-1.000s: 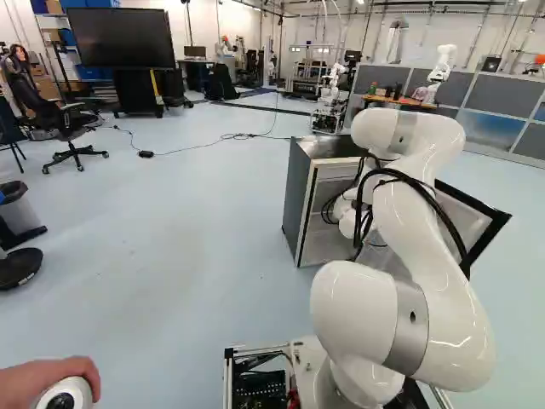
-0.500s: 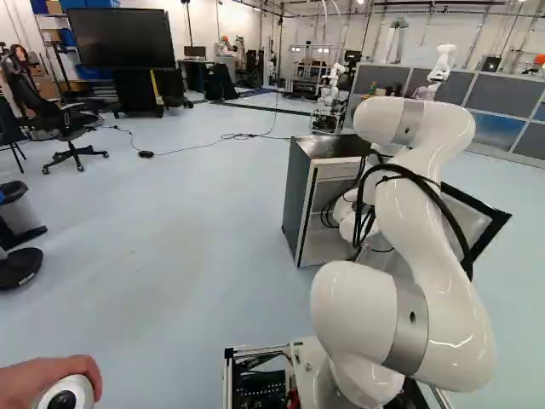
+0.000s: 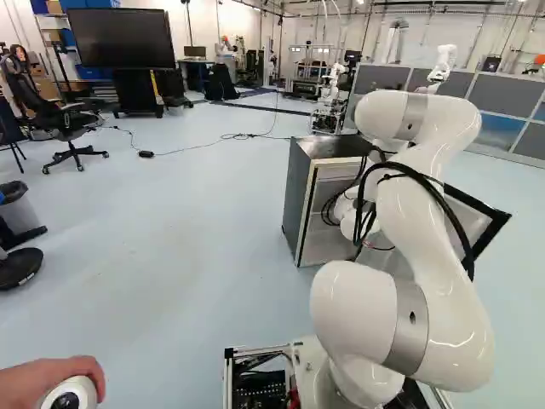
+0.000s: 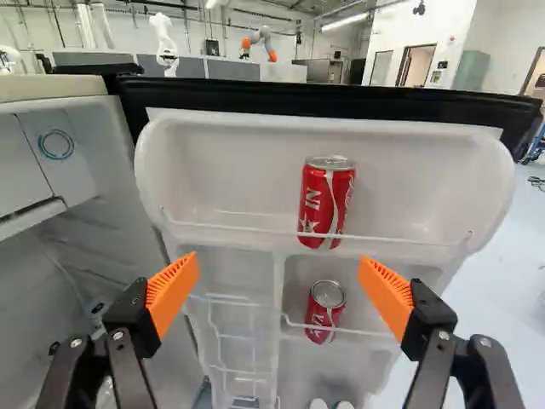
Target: Grab a drink from the fridge
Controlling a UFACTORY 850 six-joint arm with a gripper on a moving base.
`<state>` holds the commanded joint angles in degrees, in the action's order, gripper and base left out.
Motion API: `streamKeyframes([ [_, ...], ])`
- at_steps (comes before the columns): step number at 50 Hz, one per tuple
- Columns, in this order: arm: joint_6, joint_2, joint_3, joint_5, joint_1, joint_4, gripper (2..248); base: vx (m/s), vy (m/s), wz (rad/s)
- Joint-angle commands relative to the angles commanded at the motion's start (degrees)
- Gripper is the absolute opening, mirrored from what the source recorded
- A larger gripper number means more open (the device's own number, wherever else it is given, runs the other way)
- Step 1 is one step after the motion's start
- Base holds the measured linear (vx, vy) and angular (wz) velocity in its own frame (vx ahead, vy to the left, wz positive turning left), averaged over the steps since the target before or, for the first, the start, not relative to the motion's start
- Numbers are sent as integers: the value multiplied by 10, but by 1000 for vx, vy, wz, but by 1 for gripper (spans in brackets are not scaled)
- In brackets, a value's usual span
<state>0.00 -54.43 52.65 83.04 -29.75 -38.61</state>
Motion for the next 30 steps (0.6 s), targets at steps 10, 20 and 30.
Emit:
streamKeyframes([
  [10,0,15,-4,0,-2,0,247,0,0,0],
  [20,0,19,2,0,-9,0,247,0,0,0],
  [30,0,12,16,0,-17,0,247,0,0,0],
])
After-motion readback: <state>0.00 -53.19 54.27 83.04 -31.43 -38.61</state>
